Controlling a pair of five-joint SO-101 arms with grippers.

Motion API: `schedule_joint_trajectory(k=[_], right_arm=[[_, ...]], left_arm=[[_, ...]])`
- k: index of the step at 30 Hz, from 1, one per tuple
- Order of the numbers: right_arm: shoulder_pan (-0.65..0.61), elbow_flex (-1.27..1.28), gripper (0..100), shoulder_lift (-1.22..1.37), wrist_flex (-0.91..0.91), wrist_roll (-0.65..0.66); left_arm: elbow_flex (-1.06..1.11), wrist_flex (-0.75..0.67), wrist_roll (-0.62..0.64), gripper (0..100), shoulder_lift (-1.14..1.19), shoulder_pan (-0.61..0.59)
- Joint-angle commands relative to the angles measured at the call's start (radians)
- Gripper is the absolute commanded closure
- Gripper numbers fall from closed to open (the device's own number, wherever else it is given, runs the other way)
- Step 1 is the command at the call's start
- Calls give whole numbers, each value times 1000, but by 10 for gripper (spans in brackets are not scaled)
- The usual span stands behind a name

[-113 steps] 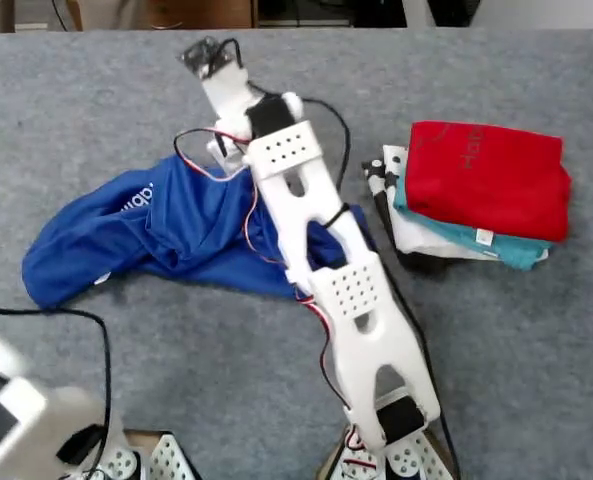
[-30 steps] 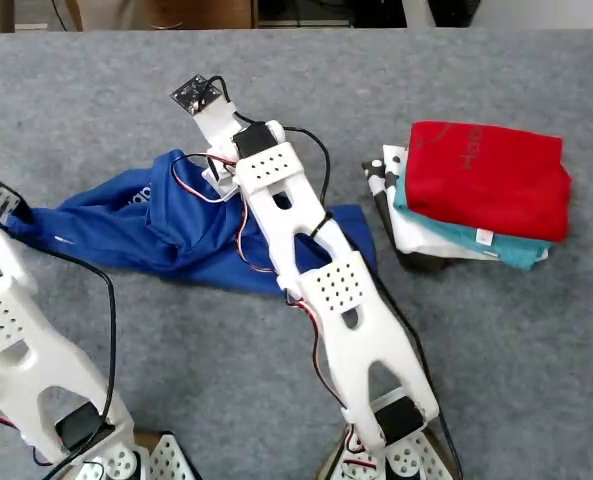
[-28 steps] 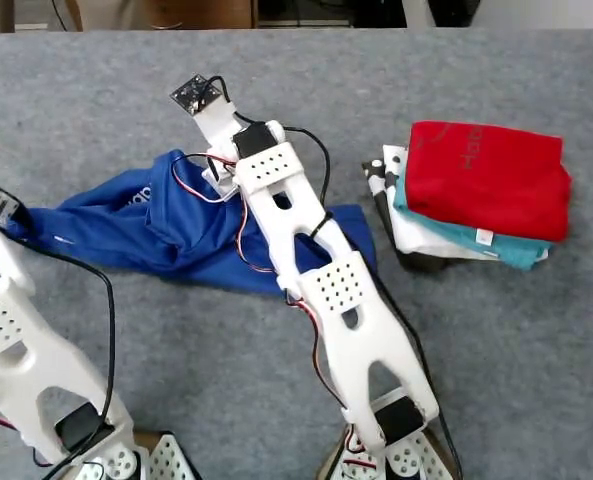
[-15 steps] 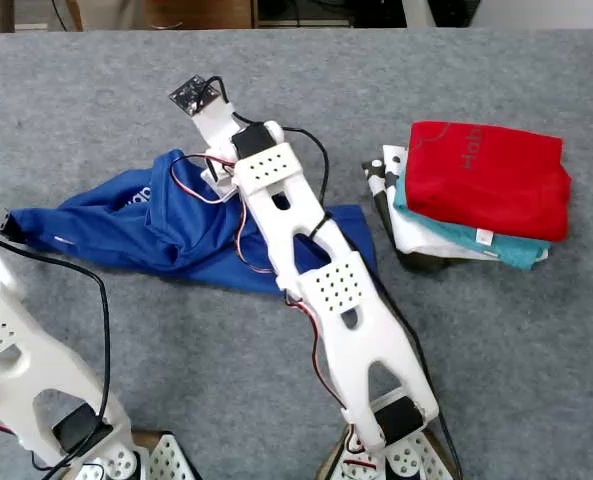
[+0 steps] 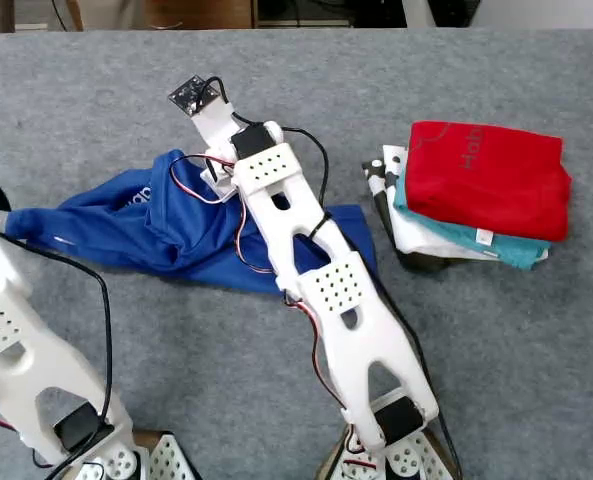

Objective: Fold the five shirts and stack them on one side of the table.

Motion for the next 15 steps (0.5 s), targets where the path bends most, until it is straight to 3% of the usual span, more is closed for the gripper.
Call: schedule_joint_trajectory(k=[1,15], right_arm=[[-22,-2,978,-4,-15,6],[-22,-2,978,-4,-15,6]], left_arm=[[-44,-12,14,792,25,20],[-46,-11,14,797,116,28]])
